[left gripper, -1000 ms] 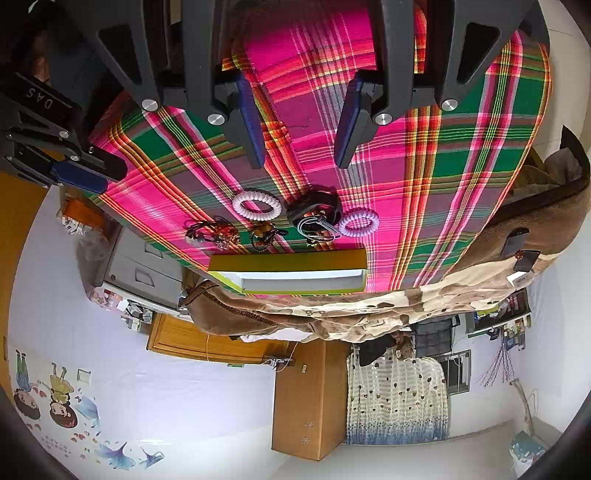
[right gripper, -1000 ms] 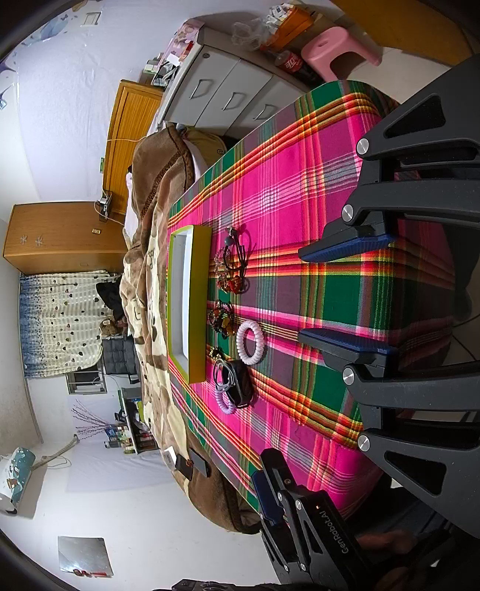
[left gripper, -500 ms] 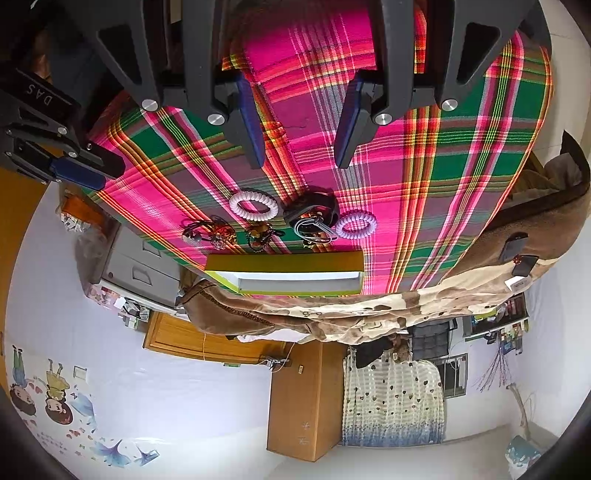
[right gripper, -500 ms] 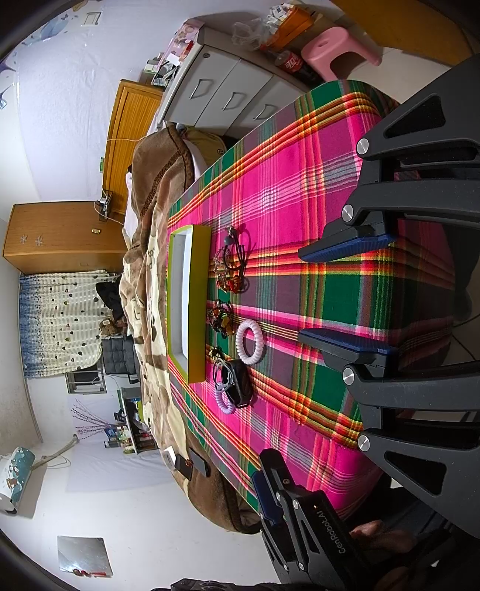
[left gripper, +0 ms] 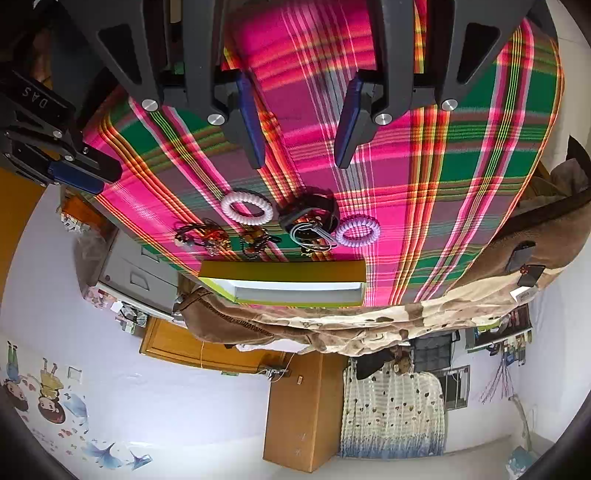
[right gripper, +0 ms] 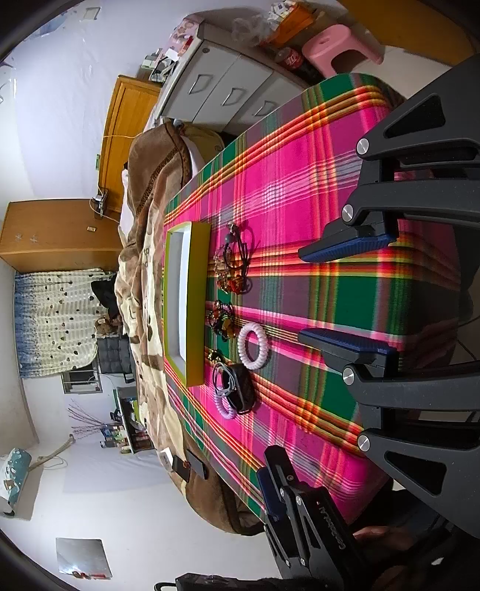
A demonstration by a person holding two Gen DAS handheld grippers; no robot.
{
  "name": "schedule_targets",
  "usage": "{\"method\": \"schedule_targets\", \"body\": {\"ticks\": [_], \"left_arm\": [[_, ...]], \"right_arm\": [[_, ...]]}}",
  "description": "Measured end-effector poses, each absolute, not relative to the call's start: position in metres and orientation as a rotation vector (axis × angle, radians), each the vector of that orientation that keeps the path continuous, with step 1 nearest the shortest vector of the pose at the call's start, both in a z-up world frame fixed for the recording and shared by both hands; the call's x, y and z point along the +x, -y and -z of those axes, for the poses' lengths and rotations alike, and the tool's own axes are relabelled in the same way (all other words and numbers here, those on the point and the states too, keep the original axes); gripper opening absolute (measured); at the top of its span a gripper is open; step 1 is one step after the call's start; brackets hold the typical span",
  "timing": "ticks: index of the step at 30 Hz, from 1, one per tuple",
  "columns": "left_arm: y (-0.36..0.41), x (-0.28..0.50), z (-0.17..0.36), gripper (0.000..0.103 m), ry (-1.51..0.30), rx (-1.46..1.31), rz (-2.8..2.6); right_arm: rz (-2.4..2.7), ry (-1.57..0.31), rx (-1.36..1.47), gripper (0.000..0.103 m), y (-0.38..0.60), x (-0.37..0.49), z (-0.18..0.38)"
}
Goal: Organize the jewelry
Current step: 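Grasp the black band with the left gripper while the right gripper grasps the white coil bracelet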
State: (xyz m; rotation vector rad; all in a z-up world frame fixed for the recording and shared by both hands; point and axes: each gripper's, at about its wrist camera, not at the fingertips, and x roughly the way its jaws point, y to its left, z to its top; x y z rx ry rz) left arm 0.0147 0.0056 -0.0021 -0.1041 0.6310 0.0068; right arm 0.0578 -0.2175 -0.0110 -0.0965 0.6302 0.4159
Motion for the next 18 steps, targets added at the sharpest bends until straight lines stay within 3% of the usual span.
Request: {"method": "schedule_targets", "body": {"ticks": [18], "left_arm": [[-0.041, 0.105, 0.009, 0.038, -0.747, -0.146, -0.050]], "right_arm": [[-0.491, -0.732, -0.090, 0.038, 0.183, 0.128, 0.018]]}}
